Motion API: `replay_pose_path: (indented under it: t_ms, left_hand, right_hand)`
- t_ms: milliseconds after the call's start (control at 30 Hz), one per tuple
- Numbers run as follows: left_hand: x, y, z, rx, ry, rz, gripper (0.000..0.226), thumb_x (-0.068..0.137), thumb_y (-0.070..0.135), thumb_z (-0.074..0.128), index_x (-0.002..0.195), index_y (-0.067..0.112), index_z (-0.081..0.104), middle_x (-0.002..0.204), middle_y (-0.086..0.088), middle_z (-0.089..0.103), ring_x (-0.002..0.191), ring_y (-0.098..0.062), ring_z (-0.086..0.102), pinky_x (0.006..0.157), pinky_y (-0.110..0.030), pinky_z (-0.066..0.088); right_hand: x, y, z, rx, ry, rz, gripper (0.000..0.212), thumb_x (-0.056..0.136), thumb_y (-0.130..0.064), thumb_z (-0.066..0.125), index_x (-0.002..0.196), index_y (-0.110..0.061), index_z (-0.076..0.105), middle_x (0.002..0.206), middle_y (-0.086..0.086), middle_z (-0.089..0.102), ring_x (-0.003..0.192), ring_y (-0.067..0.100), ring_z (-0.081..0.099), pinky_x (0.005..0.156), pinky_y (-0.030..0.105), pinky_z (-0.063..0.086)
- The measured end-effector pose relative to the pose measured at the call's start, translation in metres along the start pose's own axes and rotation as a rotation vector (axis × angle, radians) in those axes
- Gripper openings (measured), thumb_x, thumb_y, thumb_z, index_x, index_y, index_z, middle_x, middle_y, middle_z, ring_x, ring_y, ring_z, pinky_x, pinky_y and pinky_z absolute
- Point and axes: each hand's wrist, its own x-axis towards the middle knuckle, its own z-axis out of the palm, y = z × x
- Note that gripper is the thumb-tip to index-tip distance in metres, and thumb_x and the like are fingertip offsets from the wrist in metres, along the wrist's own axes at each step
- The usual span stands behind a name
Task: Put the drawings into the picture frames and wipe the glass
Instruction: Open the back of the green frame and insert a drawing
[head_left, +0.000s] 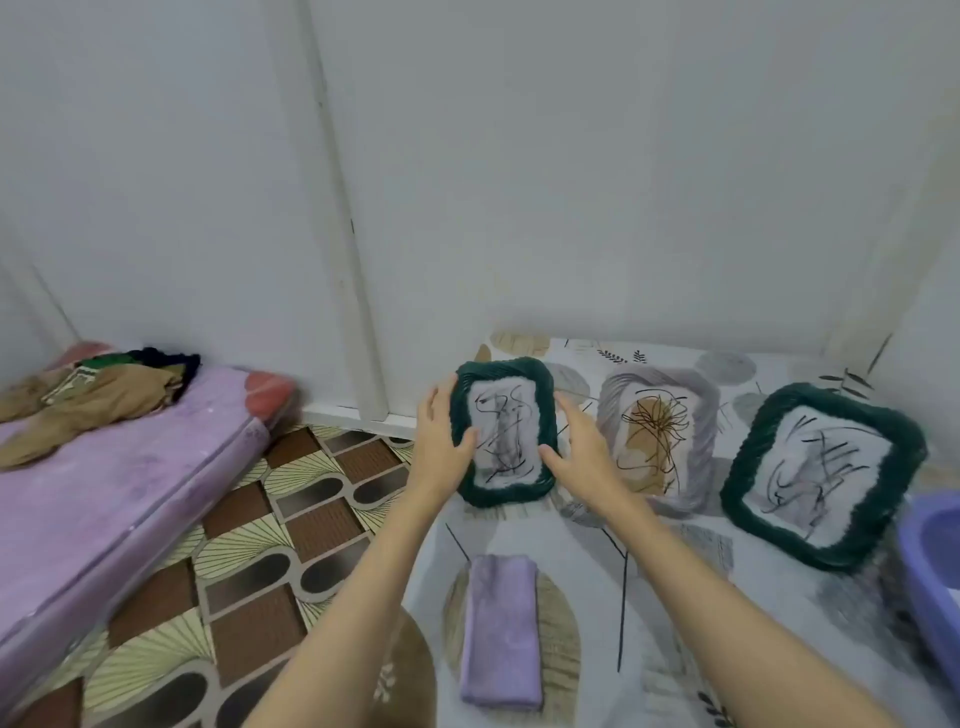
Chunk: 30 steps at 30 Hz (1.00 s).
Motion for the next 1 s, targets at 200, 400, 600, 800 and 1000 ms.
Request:
replay_pose_path:
  t_ms: [200, 400, 600, 800, 1000]
  left_hand:
    - [0.008, -0.013, 0.005, -0.386, -0.063, -0.273, 0.075, 0.087, -0.001, 0.054, 0.145, 0.032, 0.019, 0.135, -0.021, 0.045, 0.122, -0.033, 0.049, 0.096, -0.047, 0.049]
    - [-0.011, 0.006, 0.0, -0.494, -0.064, -0.232, 0.067, 0.084, -0.003, 0.058, 0.136, 0.034, 0.037, 0.116, -0.016, 0.058, 0.107, -0.032, 0.059, 0.09, -0.05, 0.052]
    - [-0.06, 0.05, 0.01, -0.508, -0.091, -0.111, 0.059, 0.082, 0.0, 0.063, 0.129, 0.031, 0.046, 0.107, -0.008, 0.06, 0.098, -0.023, 0.062, 0.08, -0.035, 0.057]
    - [-0.11, 0.085, 0.052, -0.28, -0.034, 0.1, 0.042, 0.078, -0.001, 0.065, 0.116, 0.014, 0.058, 0.101, 0.006, 0.062, 0.091, -0.004, 0.06, 0.078, -0.014, 0.053]
    - [-0.155, 0.12, 0.086, -0.098, -0.202, 0.264, 0.036, 0.077, 0.007, 0.068, 0.111, 0.015, 0.063, 0.099, 0.008, 0.066, 0.083, -0.007, 0.062, 0.079, -0.014, 0.049]
  right_hand:
    - [-0.002, 0.008, 0.003, 0.326, -0.045, 0.149, 0.082, 0.085, 0.01, 0.051, 0.146, -0.034, 0.017, 0.12, 0.003, 0.053, 0.094, 0.017, 0.057, 0.074, 0.018, 0.049]
    - [-0.023, 0.016, -0.018, 0.322, 0.036, 0.162, 0.08, 0.082, 0.013, 0.054, 0.14, -0.037, 0.029, 0.089, 0.0, 0.048, 0.061, 0.008, 0.04, 0.061, 0.019, 0.046]
    - [-0.081, 0.011, -0.065, 0.309, 0.117, 0.14, 0.073, 0.084, 0.005, 0.056, 0.141, -0.033, 0.031, 0.108, 0.004, 0.05, 0.071, 0.01, 0.046, 0.059, 0.014, 0.049]
    - [-0.13, -0.013, -0.093, 0.328, 0.277, 0.005, 0.046, 0.095, -0.026, 0.046, 0.136, -0.043, 0.035, 0.1, 0.004, 0.054, 0.07, 0.02, 0.05, 0.058, 0.021, 0.044]
    - [-0.158, -0.008, -0.111, 0.452, 0.345, 0.191, 0.051, 0.086, -0.045, 0.056, 0.133, -0.033, 0.038, 0.121, 0.006, 0.058, 0.105, 0.022, 0.059, 0.089, 0.048, 0.052]
